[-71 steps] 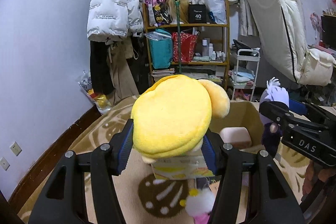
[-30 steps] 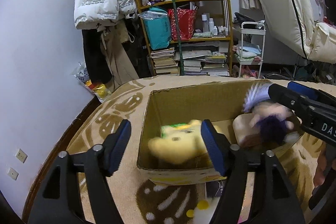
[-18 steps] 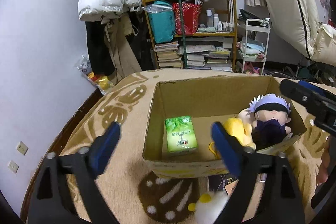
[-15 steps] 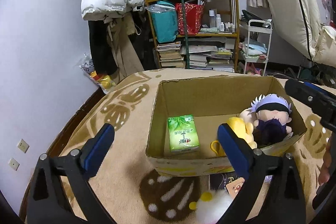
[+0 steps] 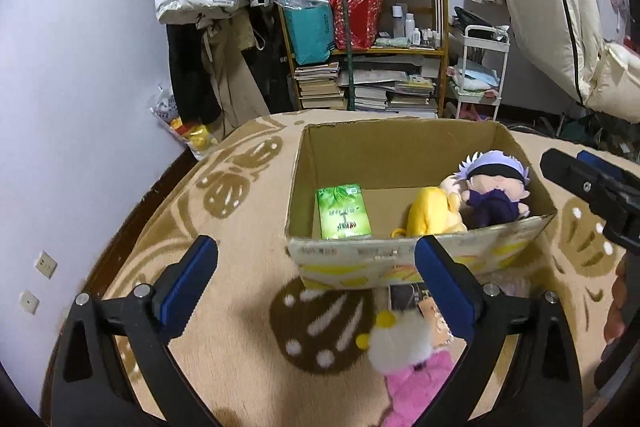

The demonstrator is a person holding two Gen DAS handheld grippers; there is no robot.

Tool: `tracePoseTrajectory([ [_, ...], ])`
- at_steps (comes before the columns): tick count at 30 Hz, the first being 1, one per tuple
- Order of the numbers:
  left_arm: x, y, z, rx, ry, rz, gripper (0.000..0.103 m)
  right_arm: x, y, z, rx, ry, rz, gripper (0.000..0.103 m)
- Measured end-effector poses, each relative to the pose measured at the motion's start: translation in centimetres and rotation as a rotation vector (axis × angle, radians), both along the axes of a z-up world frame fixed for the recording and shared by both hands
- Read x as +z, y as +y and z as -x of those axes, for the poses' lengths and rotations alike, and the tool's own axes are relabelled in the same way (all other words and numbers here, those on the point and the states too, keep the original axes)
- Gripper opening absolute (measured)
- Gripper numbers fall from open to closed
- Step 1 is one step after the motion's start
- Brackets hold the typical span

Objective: Organize soft objects
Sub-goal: 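Move both tools back toward the pink plush beside the box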

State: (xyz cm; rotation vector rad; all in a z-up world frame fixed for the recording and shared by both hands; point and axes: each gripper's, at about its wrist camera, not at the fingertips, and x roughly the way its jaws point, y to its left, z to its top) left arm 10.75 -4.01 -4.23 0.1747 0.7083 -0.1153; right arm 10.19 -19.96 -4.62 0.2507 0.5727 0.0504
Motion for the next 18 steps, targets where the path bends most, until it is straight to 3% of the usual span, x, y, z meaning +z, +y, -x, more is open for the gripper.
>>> tracePoseTrajectory([
  [8, 1.2, 0.8, 2.6, 0.018, -0.008, -0.001, 0.098, 0.5, 0.3, 2.0, 0.0, 0.0, 0.006, 0.103],
  [18, 1.1, 1.2, 5.1, 0.036, 0.041, 0.017, 0.098, 1.2, 1.4, 5.7, -0.001, -0.024, 0.038, 0.103],
])
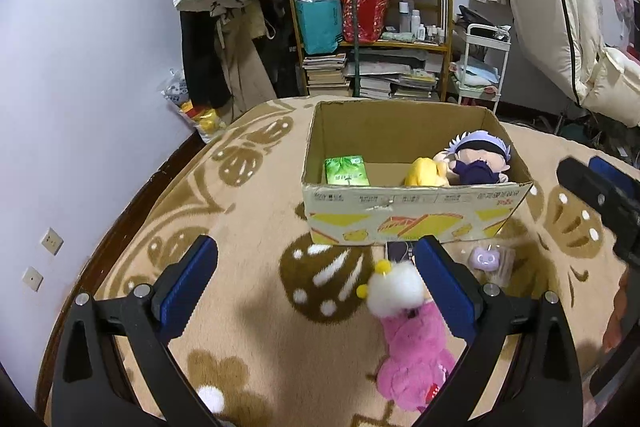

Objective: Organize soft objects
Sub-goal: 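Move both tools back toward the pink plush beside the box, then lower left gripper onto pink plush bear while right gripper grasps bagged purple keychain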

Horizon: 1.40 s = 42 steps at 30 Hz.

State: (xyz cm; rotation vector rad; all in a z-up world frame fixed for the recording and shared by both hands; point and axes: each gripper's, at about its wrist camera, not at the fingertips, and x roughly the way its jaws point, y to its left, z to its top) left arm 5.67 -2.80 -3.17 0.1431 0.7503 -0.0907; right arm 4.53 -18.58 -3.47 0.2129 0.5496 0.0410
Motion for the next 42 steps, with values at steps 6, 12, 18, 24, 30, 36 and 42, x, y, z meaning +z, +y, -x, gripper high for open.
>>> tracePoseTrajectory([
  [6, 0.3, 0.8, 0.5, 0.023, 0.004, 0.022, 0.098, 0.3, 0.4, 1.0, 0.007, 0.001, 0.024, 0.103],
  [12, -0.1, 1.3, 0.8, 0.036, 0.023, 0.029, 0.098, 0.1, 0.4, 1.2, 0.006, 0.019, 0.013, 0.103],
  [18, -0.8, 0.9, 0.6, 0.04, 0.04, 0.021, 0.098, -0.2, 0.2, 0.8, 0.001, 0.035, -0.001, 0.103],
  [24, -2.1, 0.3, 0.0, 0.061, 0.063, 0.022, 0.098, -1.2, -0.1, 0.0, -0.007, 0.076, -0.022, 0.103],
  [30, -3.5, -0.4, -0.6, 0.045, 0.125, 0.057, 0.098, -2.5, -0.5, -0.9, -0.018, 0.135, -0.038, 0.103],
  [36, -5.1, -0.8, -1.7, 0.015, 0.219, 0.099, 0.098, -3.9, -1.1, -1.7, -0.031, 0.213, -0.068, 0.103],
  [42, -6.6, -1.7, -2.3, -0.009, 0.29, 0.106, 0.098, -5.6, -1.6, -2.8, -0.041, 0.295, -0.098, 0.103],
])
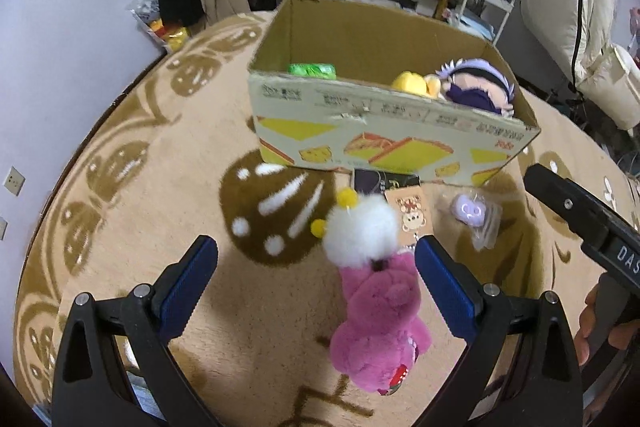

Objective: Organize soft objects
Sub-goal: 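Lower left gripper onto pink plush bear while right gripper grasps bagged purple keychain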

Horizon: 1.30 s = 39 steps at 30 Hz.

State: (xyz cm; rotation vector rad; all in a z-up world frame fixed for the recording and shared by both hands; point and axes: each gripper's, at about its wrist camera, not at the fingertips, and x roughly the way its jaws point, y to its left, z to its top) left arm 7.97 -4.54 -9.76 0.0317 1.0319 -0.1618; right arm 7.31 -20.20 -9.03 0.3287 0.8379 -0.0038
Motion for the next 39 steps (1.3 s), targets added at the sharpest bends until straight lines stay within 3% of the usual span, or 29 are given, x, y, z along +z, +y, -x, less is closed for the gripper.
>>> tracePoseTrajectory([
  [17, -5.2, -2.6, -1.5, -0.094, 0.216, -0.049, 0.098, -4.4, 0.2, -2.2, 0.022, 0.167, -0.01, 0.102],
  [26, -6.6, -3.5, -1.8, -0.11, 0.256, -0.072, 0.098, -6.8, 1.0, -4.0, 0.071, 0.254, 0.02, 0.101],
  [29, -7.3, -3.9, -1.8, -0.114, 0.277, -0.085, 0.098, -7.7, 1.6, -4.4, 0.092, 0.293, 0.05, 0.094],
  [34, -8.4, -4.7, -2.1, -0.13, 0.326, -0.111, 0.094, -8.3, 2.4, -5.2, 0.126, 0.311, 0.119, 0.091],
  [36, -8.6, -4.8, -2.1, -0.133, 0.333, -0.112, 0.094, -8.5, 2.7, -5.6, 0.135, 0.326, 0.147, 0.083],
  [39, -8.6, -4.8, -2.3, -0.129, 0.337, -0.107, 0.094, -8.8, 2.8, -5.9, 0.137, 0.333, 0.152, 0.083],
])
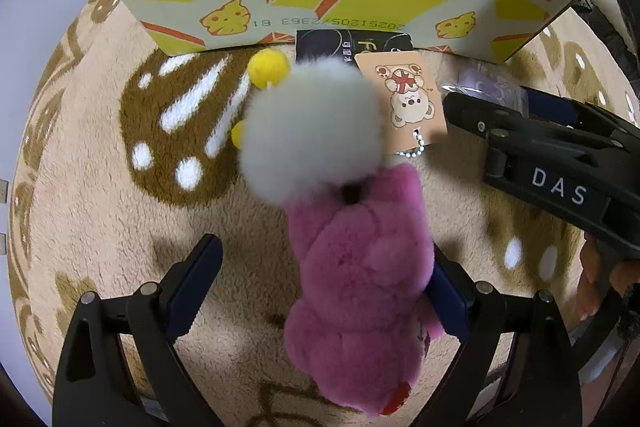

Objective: Organize soft objects
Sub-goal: 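Lower left gripper onto pink plush bear while right gripper grasps bagged purple keychain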

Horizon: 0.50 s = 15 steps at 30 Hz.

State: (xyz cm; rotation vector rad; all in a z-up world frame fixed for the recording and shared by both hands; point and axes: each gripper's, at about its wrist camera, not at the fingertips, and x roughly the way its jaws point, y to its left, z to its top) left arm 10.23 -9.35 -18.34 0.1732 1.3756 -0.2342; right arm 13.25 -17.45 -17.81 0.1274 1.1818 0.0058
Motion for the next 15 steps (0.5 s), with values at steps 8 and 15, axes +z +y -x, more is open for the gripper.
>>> tracePoseTrajectory([
  [8, -0.1, 0.9, 0.6, 0.007, 0.02, 0.012, 0.087, -0.3, 0.9, -0.4, 0.024, 0.006, 0.06, 0.074],
  [15, 0.4, 2.6, 1.7, 0.006, 0.028, 0.045, 0.068, -0.1, -0.1, 0.0, 0.022, 0.006, 0.062, 0.063],
])
